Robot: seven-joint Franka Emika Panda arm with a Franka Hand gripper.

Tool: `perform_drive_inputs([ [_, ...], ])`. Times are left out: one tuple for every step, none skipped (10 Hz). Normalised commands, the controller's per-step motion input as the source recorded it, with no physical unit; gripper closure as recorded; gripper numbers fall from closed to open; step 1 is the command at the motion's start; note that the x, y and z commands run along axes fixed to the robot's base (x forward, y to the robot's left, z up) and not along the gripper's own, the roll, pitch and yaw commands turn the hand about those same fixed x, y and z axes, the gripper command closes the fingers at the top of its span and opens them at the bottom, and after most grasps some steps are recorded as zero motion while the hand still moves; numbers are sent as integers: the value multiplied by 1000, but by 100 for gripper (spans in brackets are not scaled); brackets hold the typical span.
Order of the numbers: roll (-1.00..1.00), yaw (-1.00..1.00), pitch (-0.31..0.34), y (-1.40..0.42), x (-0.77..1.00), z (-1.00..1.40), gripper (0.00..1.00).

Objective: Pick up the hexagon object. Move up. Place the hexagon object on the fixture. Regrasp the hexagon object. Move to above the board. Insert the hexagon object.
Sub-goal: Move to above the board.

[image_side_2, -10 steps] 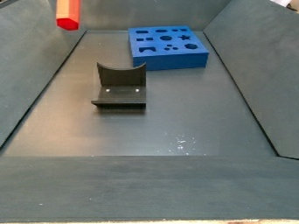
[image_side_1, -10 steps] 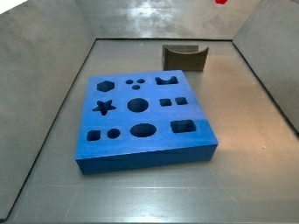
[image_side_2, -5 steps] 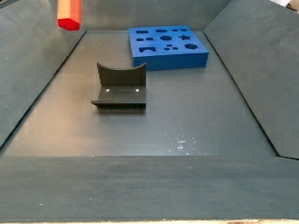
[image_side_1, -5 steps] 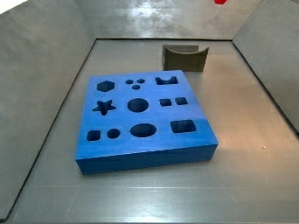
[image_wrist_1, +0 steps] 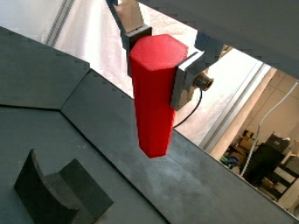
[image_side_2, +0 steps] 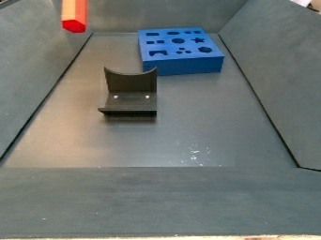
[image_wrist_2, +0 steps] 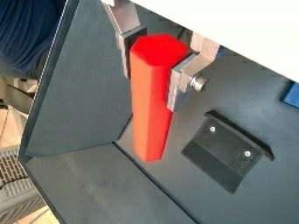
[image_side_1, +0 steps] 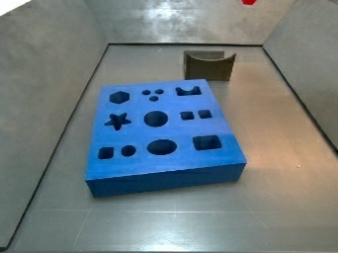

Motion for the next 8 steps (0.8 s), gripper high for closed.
perform_drive_inputs([
  [28,202,144,-42,109,13,100],
  [28,201,144,-42,108,13,100],
  [29,201,144,-42,108,13,100],
  [29,200,144,-42,108,13,100],
  [-1000,-14,39,-791,-1000,295,100],
  [-1000,-13,17,-775,-1000,311,100],
  [-1000,-11,-13,-738,-1000,306,100],
  [-1000,-4,-61,-678,-1000,269,100],
])
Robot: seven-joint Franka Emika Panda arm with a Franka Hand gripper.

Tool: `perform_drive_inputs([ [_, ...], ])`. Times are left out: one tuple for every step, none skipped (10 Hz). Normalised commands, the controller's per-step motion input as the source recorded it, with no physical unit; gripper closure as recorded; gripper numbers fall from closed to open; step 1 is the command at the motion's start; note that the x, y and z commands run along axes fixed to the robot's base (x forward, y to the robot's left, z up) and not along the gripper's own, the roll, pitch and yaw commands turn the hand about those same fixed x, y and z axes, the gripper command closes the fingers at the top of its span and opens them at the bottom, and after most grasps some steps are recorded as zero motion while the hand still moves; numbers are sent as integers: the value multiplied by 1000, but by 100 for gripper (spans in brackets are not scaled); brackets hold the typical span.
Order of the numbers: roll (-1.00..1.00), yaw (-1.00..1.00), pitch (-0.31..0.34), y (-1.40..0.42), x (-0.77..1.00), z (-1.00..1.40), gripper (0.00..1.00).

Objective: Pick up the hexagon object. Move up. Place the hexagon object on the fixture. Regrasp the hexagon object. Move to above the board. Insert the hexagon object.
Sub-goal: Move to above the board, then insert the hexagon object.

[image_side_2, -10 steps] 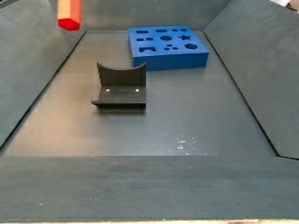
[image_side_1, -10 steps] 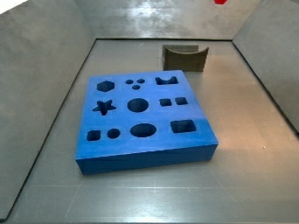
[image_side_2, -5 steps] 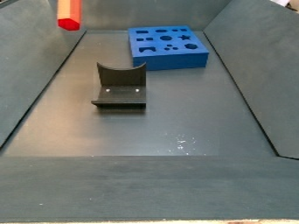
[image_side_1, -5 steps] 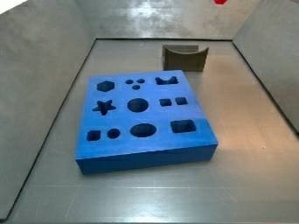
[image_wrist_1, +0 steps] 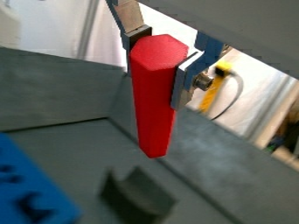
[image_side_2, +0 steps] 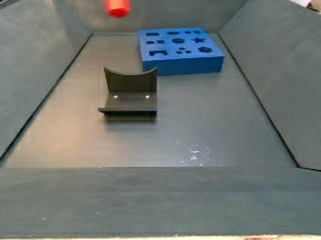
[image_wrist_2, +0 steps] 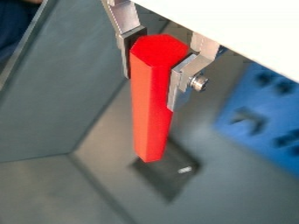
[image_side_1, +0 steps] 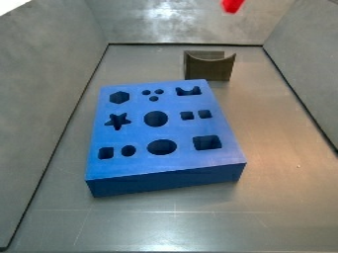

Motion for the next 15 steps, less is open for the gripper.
perform_drive_inputs([
  [-1000,-3,-75,-668,-1000,269,100],
  [-1000,-3,-94,-637,-1000,258,100],
  [-1000,-6,-100,-622,-1000,252,100],
  [-1000,-13,-114,-587,-1000,247,100],
  [-1000,-20,-121,-567,-1000,237,100],
  [-1000,-20,-145,-380,-757,162,100],
  [-960,-25,-144,-228,-506,96,100],
  [-659,-17,-89,-100,-261,45,100],
  [-509,-20,-63,-72,-181,31,100],
  [-280,-16,-23,-41,-85,14,100],
  [-215,-10,-10,-25,-59,11,100],
  [0,0,21,0,0,-20,100],
  [-17,0,0,0,0,0,100],
  [0,0,0,383,0,-303,100],
  [-3,43,-29,1000,-11,-746,100],
])
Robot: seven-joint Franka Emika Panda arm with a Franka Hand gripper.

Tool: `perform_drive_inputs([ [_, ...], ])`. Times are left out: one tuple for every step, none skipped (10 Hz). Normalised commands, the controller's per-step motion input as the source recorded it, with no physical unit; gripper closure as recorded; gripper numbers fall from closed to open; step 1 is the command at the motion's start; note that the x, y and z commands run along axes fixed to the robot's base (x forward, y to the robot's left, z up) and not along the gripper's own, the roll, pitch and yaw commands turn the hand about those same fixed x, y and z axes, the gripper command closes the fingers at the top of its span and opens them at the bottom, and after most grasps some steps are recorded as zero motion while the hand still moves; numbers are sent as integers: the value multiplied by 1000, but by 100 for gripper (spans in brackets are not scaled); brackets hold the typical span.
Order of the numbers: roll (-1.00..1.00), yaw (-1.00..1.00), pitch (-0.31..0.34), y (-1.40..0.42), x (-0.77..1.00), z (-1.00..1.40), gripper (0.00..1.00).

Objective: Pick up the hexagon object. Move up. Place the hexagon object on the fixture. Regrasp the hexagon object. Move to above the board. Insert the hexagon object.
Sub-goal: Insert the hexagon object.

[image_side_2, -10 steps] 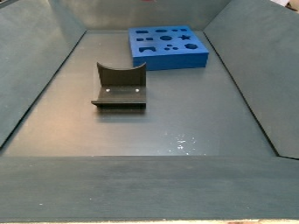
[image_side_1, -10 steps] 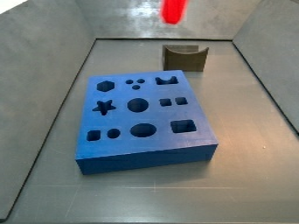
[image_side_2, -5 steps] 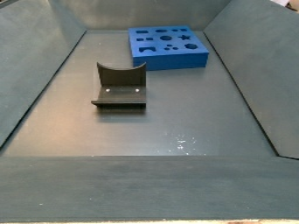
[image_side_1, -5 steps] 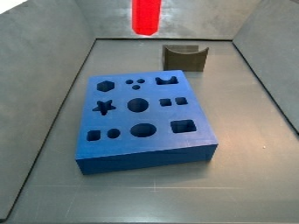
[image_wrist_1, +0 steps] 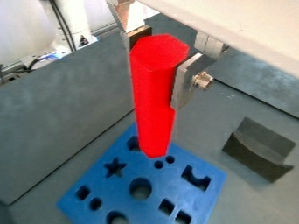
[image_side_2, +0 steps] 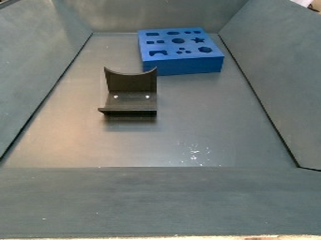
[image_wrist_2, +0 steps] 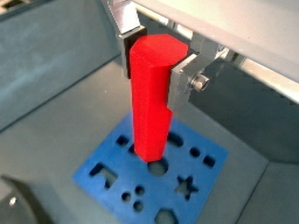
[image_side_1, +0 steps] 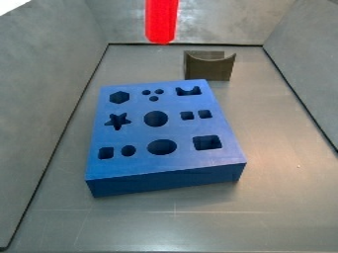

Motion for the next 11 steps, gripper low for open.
perform_drive_inputs([
  [0,37,-71,1000,-211,-886,100],
  [-10,69,-51,1000,-129,-643,100],
  [-91,97,-57,394,17,-26,100],
  [0,0,63,143,194,-169,100],
  [-26,-703,-27,103,-563,-346,100],
  [-93,-626,-66,83,-637,-509,100],
  [0,0,0,0,34,0,100],
  [-40,-486,-71,-106,-646,-420,100],
  [-71,-380,-84,-177,-740,-531,100],
  [-6,-29,-70,-43,-269,0,100],
  [0,-31,0,0,91,-71,100],
])
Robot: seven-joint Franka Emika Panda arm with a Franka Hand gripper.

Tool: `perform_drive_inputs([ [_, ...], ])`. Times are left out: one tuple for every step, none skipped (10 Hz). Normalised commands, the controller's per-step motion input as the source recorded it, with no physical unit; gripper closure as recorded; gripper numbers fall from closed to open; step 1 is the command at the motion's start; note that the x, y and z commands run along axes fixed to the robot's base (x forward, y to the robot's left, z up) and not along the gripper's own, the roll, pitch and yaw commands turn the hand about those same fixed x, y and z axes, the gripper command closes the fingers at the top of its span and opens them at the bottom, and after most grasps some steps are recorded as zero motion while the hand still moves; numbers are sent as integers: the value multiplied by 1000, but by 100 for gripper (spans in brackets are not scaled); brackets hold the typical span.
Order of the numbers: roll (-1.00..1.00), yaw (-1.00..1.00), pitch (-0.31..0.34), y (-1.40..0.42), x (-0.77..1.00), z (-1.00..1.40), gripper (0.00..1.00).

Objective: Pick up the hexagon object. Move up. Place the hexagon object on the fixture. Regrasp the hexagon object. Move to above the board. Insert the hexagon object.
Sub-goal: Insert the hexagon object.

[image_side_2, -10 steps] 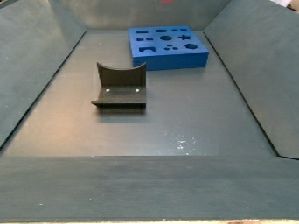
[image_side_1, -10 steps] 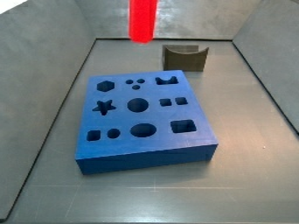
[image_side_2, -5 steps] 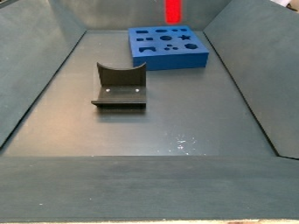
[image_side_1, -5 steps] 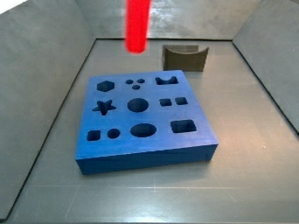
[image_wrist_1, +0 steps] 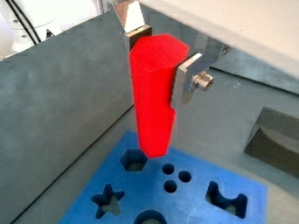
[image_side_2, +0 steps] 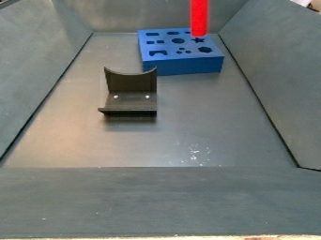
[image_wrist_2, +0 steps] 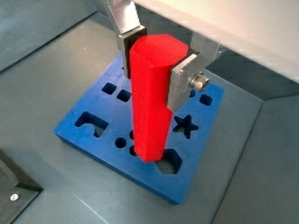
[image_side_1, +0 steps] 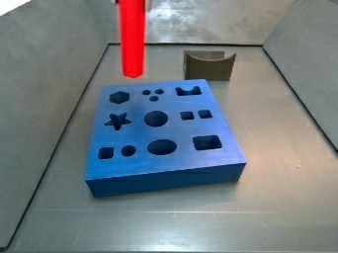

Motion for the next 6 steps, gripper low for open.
perform_drive_inputs([
  [-93,-129,-137,-271,-397,-669,100],
  [-96,-94,-140,-417,-557,-691,100],
  [-29,114,-126,-100,-63,-109,100],
  [-20,0,-77,0,0,-106,100],
  [-249,-103,-87,266,-186,-529,100],
  [-229,-177,-103,0,-349,-691,100],
])
